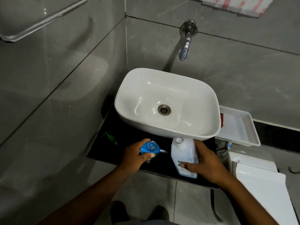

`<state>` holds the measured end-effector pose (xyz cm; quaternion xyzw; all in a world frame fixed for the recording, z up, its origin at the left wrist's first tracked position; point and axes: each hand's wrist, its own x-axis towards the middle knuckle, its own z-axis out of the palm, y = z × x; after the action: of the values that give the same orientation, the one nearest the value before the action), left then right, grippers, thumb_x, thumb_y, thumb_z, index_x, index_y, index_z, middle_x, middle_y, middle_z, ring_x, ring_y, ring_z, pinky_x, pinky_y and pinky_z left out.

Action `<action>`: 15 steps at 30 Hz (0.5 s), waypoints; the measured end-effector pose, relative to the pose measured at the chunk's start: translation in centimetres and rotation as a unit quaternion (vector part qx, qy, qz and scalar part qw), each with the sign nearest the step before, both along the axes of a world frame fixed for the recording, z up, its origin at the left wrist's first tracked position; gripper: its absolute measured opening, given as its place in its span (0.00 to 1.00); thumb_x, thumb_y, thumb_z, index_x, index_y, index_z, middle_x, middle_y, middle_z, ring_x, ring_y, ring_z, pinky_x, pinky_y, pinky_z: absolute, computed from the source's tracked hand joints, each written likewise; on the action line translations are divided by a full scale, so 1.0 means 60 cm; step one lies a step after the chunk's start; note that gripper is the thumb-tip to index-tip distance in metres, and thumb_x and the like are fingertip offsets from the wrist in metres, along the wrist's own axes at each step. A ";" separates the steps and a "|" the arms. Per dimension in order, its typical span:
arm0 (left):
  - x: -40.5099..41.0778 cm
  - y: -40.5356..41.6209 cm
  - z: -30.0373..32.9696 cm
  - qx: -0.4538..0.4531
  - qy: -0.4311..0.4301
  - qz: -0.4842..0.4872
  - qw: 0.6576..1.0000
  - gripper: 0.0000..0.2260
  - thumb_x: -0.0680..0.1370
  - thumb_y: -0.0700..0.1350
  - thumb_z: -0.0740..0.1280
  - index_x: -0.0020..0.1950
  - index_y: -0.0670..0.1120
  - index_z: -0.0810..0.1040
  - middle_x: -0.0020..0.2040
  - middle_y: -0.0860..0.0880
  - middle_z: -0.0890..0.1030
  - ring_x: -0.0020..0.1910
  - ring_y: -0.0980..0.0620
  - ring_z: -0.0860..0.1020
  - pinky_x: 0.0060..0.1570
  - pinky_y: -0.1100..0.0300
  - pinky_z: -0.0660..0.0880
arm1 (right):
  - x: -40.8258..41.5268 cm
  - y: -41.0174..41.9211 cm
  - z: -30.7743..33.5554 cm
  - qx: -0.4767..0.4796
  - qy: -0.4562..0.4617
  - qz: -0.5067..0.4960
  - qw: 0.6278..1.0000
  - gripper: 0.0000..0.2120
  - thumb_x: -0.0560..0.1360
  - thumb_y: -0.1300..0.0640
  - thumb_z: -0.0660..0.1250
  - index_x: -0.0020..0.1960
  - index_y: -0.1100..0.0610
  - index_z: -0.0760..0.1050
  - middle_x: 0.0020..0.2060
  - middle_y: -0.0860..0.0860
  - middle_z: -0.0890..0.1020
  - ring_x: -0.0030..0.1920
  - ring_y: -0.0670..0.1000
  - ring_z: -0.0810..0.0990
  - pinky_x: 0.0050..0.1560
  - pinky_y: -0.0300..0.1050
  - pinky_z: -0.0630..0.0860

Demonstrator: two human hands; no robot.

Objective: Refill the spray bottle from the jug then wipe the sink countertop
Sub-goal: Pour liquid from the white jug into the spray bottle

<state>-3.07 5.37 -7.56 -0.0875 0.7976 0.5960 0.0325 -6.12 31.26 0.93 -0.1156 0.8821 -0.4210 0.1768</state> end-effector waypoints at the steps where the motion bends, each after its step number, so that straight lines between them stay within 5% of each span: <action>1: 0.000 0.000 -0.001 0.001 -0.003 0.006 1.000 0.23 0.67 0.41 0.76 0.60 0.51 0.78 0.53 0.50 0.83 0.52 0.57 0.81 0.53 0.66 0.77 | 0.005 0.020 -0.011 -0.028 -0.012 -0.031 0.999 0.37 0.61 0.49 0.81 0.64 0.39 0.67 0.58 0.38 0.78 0.59 0.38 0.76 0.55 0.35 0.75; 3: 0.000 0.001 -0.001 0.016 -0.011 0.022 1.000 0.22 0.67 0.39 0.76 0.58 0.51 0.78 0.53 0.51 0.83 0.50 0.59 0.81 0.48 0.72 0.76 | 0.015 0.060 -0.031 -0.067 -0.026 -0.082 0.994 0.37 0.61 0.53 0.81 0.65 0.40 0.68 0.58 0.41 0.79 0.59 0.43 0.78 0.54 0.42 0.78; 7: 0.002 -0.002 0.000 0.036 -0.022 0.018 0.999 0.23 0.67 0.39 0.77 0.58 0.56 0.77 0.52 0.56 0.82 0.49 0.64 0.80 0.47 0.74 0.75 | 0.034 0.111 -0.055 -0.106 -0.019 -0.164 0.981 0.36 0.64 0.61 0.80 0.65 0.41 0.68 0.57 0.38 0.79 0.58 0.40 0.78 0.47 0.31 0.77; 15: 0.004 0.000 0.014 0.032 -0.034 0.011 0.999 0.22 0.67 0.41 0.77 0.58 0.58 0.77 0.52 0.60 0.80 0.49 0.69 0.78 0.46 0.77 0.73 | 0.031 0.132 -0.069 -0.150 -0.020 -0.216 0.965 0.35 0.64 0.61 0.79 0.65 0.43 0.68 0.57 0.38 0.79 0.57 0.41 0.79 0.50 0.36 0.78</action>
<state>-2.82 5.36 -6.70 -0.1157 0.7757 0.6178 0.0559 -4.27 39.20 -3.19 0.0613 0.8093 -0.5786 0.0800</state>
